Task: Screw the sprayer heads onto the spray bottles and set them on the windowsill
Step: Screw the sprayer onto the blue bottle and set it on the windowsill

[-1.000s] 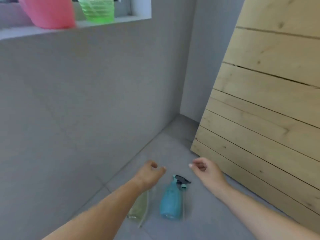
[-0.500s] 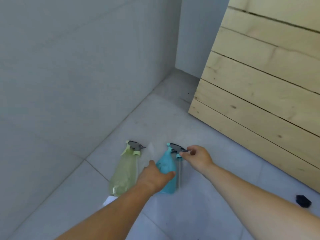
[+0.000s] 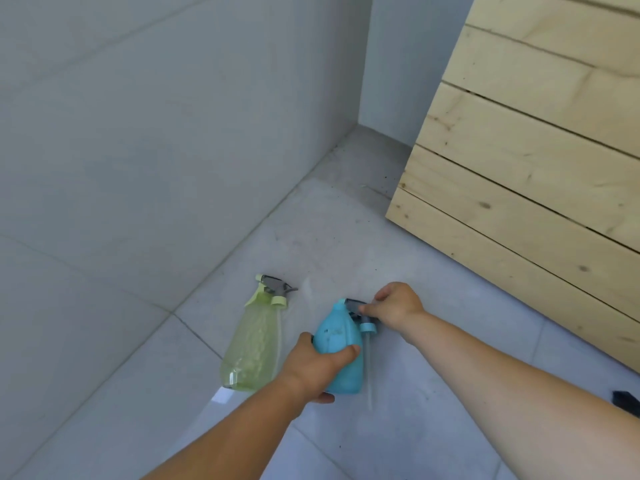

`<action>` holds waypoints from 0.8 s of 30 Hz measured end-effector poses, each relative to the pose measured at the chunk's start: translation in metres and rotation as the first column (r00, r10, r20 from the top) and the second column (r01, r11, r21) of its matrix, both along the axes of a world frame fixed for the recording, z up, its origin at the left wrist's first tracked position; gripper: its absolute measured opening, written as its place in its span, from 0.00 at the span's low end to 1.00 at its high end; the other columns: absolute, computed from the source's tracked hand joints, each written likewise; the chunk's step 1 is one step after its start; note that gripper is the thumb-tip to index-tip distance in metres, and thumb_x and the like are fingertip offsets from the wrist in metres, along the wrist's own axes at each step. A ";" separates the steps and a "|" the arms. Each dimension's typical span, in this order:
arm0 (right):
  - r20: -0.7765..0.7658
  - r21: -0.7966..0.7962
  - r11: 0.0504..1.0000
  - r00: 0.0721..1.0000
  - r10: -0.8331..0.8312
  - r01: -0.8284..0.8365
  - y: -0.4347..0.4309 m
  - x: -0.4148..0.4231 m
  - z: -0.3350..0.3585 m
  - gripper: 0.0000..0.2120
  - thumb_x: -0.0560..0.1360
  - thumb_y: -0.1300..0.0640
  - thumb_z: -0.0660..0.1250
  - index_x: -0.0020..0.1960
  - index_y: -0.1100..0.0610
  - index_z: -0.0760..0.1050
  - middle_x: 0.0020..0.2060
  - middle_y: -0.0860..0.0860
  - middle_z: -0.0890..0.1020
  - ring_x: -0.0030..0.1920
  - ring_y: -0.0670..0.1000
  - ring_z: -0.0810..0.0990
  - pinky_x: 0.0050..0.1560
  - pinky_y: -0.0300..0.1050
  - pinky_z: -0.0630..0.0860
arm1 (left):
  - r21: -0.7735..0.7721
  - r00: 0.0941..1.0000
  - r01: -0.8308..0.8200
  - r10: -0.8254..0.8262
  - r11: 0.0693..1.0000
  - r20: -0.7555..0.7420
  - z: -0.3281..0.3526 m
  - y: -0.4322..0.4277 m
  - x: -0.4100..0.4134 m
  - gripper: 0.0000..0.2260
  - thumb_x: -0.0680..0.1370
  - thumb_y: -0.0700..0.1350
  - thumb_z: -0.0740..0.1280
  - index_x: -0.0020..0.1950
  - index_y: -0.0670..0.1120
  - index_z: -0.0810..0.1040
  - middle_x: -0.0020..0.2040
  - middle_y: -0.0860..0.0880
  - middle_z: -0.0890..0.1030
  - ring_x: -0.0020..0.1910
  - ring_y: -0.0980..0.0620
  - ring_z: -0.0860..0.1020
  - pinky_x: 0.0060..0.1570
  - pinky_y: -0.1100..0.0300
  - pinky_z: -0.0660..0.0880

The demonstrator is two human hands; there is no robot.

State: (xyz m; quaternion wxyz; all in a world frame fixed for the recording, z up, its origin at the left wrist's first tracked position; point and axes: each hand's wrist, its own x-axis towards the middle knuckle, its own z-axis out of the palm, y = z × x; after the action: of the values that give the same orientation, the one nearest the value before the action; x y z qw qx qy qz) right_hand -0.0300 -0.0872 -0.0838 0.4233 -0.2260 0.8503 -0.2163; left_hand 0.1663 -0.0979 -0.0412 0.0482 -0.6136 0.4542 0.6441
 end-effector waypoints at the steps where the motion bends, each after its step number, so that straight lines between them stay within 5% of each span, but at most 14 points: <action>1: 0.062 -0.010 1.000 0.998 -0.024 0.025 0.003 0.001 0.003 0.19 0.61 0.51 0.81 0.45 0.59 0.79 0.40 0.52 0.80 0.44 0.52 0.81 0.51 0.50 0.79 | 0.006 1.000 -0.009 0.009 1.000 -0.010 0.003 0.002 0.004 0.27 0.71 0.57 0.78 0.63 0.49 0.70 0.57 0.51 0.78 0.54 0.48 0.82 0.40 0.53 0.86; 5: 0.209 0.002 1.000 0.978 -0.002 0.002 0.012 0.007 0.022 0.11 0.67 0.56 0.78 0.41 0.64 0.81 0.36 0.56 0.82 0.35 0.52 0.80 0.39 0.44 0.79 | 0.009 0.999 -0.011 0.011 1.000 -0.042 0.021 0.010 0.013 0.26 0.72 0.56 0.78 0.62 0.49 0.70 0.57 0.51 0.78 0.54 0.48 0.82 0.43 0.51 0.86; 11: 0.203 -0.029 0.999 0.979 0.033 -0.027 0.031 0.013 0.065 0.08 0.73 0.57 0.73 0.46 0.62 0.81 0.41 0.57 0.82 0.40 0.53 0.79 0.40 0.44 0.77 | -0.050 0.996 -0.022 0.017 0.999 -0.090 0.057 0.016 0.024 0.26 0.71 0.56 0.79 0.62 0.50 0.71 0.57 0.51 0.79 0.54 0.49 0.83 0.42 0.51 0.87; 18: 0.129 -0.255 0.965 0.991 -0.025 0.058 0.039 -0.001 0.192 0.04 0.77 0.55 0.68 0.44 0.54 0.77 0.43 0.55 0.83 0.40 0.53 0.82 0.37 0.45 0.82 | -0.198 0.972 0.049 -0.092 0.979 -0.216 0.151 0.013 0.034 0.33 0.68 0.59 0.79 0.68 0.52 0.71 0.60 0.51 0.80 0.55 0.51 0.83 0.40 0.56 0.85; 24: 0.059 -0.523 0.851 0.998 -0.027 0.054 0.075 0.002 0.325 0.05 0.78 0.57 0.68 0.46 0.58 0.78 0.46 0.59 0.85 0.40 0.55 0.85 0.41 0.49 0.84 | -0.327 0.921 0.100 -0.212 0.940 -0.328 0.260 0.020 0.051 0.30 0.68 0.58 0.78 0.66 0.52 0.73 0.61 0.50 0.83 0.56 0.50 0.85 0.52 0.49 0.86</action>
State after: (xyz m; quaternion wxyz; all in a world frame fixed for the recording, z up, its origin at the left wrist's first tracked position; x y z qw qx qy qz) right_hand -0.0282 -0.0119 0.2412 0.3620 -0.3095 0.7531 -0.4540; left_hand 0.2175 -0.0782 0.2184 -0.0784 -0.4475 0.5967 0.6615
